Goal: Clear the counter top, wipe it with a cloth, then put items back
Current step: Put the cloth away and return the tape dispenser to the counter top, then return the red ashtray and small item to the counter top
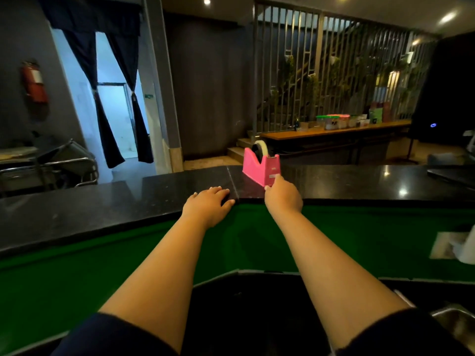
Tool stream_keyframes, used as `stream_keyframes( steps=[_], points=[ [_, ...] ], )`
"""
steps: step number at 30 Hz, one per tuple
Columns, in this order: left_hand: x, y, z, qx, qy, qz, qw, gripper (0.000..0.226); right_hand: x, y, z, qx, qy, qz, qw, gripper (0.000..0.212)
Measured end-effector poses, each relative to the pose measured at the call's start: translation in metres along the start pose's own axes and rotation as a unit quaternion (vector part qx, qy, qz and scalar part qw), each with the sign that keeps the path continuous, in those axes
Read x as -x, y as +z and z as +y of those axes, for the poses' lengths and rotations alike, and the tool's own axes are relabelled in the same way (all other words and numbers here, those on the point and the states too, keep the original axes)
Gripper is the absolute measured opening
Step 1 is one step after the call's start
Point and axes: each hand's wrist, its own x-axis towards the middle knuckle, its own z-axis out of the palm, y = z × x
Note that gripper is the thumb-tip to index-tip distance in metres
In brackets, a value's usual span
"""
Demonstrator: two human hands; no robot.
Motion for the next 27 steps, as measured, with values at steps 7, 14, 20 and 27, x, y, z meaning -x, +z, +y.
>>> stream_keyframes(
  steps=[7,14,20,27],
  points=[
    [0.161,0.008,-0.068,0.046,0.015,0.130,0.990,0.048,0.140,0.028,-0.016,-0.103,-0.112,-0.089,0.984,0.041],
    [0.375,0.038,-0.152,0.042,-0.063,0.154,0.985,0.033,0.346,0.077,-0.036,-0.154,-0.168,-0.200,0.953,0.039],
    [0.556,0.063,-0.219,0.026,-0.155,0.119,0.980,0.029,0.517,0.126,-0.055,-0.150,-0.233,-0.301,0.912,0.036],
    [0.704,0.082,-0.261,0.046,-0.274,0.087,0.957,0.029,0.651,0.161,-0.086,-0.165,-0.287,-0.394,0.857,0.036]
  ],
)
